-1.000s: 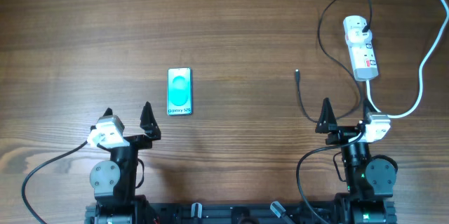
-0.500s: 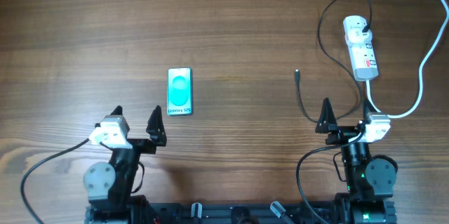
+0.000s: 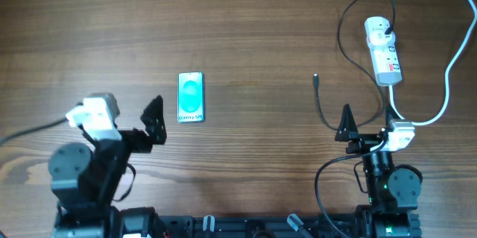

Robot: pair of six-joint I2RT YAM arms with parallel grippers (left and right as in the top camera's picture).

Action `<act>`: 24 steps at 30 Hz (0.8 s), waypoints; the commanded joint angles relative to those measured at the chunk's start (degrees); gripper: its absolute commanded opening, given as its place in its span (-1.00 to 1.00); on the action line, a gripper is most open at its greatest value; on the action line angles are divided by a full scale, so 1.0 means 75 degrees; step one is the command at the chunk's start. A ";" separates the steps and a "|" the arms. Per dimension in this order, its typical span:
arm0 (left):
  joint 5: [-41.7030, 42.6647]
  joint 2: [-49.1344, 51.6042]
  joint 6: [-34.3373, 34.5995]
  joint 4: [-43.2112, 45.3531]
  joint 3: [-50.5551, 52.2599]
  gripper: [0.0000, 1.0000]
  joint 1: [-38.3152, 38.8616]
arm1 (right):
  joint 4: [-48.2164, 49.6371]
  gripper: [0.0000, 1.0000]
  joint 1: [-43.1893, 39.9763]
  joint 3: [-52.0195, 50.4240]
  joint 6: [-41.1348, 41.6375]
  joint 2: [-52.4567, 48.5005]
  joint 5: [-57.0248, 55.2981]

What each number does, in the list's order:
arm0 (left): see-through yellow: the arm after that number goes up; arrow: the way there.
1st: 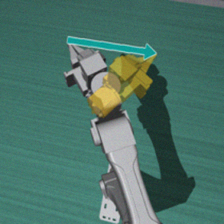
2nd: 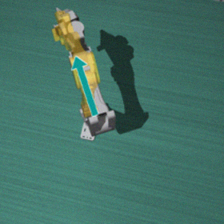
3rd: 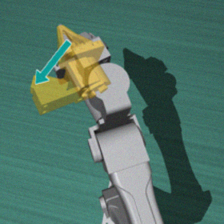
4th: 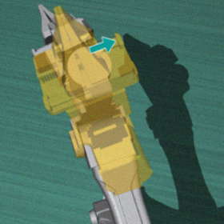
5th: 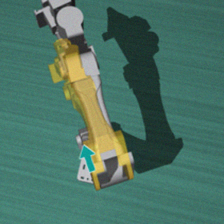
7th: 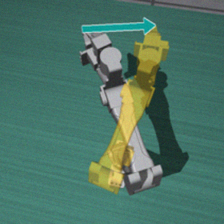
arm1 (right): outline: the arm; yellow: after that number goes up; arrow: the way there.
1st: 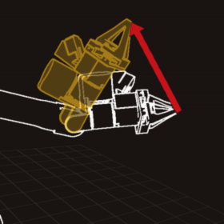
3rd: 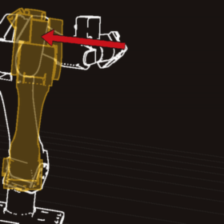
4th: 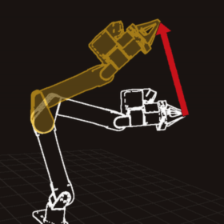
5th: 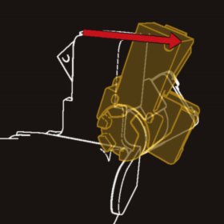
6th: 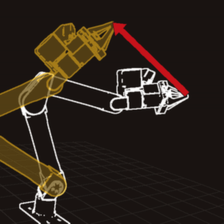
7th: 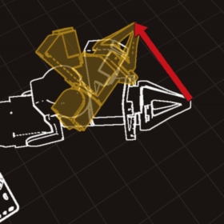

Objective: Plug charger to phone and switch on socket
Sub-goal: 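Move the left gripper forward over the light-blue phone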

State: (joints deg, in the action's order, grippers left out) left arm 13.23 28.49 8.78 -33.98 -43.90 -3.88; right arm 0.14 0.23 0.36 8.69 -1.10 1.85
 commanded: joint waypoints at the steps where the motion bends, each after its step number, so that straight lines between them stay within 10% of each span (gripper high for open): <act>1: 0.0090 0.1154 -0.0583 -0.0679 -0.1364 0.99 -0.0047 | 0.0015 0.99 0.0026 -0.0009 -0.0140 0.0111 -0.0064; 10: -0.0111 0.4622 -0.1131 -0.2264 -0.4167 0.99 0.0874 | 0.0015 0.99 0.0026 -0.0009 -0.0140 0.0111 -0.0064; 24: -0.1341 0.8198 -0.1110 -0.2040 -0.4368 1.00 0.1853 | 0.0015 0.99 0.0026 -0.0009 -0.0140 0.0111 -0.0064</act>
State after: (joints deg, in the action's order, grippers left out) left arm 3.51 86.00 1.32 -49.91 -75.66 9.87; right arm 0.01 0.23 0.36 8.69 -0.99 1.85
